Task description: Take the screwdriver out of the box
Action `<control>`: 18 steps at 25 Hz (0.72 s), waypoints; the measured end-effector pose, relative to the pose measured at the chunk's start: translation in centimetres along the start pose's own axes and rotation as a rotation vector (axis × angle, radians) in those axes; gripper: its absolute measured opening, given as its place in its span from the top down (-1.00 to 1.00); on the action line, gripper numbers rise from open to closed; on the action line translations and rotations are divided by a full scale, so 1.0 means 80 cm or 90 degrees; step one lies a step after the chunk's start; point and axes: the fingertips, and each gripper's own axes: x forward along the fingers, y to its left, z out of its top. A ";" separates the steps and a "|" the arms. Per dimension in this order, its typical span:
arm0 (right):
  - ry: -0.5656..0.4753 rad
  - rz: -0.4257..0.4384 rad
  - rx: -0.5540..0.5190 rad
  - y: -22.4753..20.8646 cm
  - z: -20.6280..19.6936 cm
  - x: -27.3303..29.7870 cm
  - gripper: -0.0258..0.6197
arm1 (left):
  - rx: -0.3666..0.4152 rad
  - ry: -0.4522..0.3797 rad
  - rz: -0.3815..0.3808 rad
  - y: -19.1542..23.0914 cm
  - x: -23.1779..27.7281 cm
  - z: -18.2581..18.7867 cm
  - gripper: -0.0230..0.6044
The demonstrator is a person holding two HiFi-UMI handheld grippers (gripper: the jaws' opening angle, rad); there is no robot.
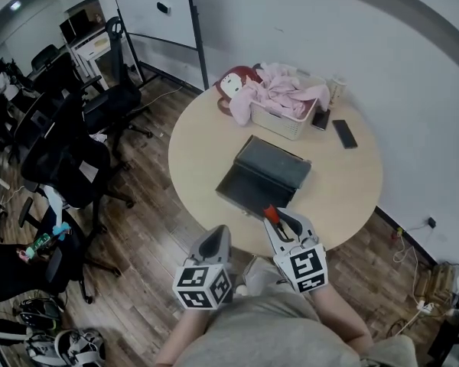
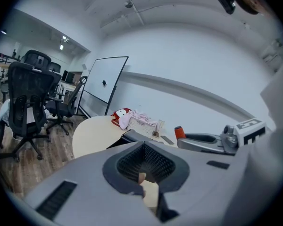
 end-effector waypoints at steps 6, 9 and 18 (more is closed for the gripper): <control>-0.014 -0.007 0.003 0.000 0.004 -0.011 0.65 | 0.001 -0.006 0.000 -0.003 -0.004 0.000 0.91; -0.018 -0.010 0.004 0.000 0.007 -0.013 0.65 | -0.001 -0.006 0.000 -0.003 -0.005 0.000 0.91; -0.031 -0.014 0.017 -0.002 0.012 -0.013 0.65 | 0.000 -0.007 0.001 0.002 -0.003 0.001 0.91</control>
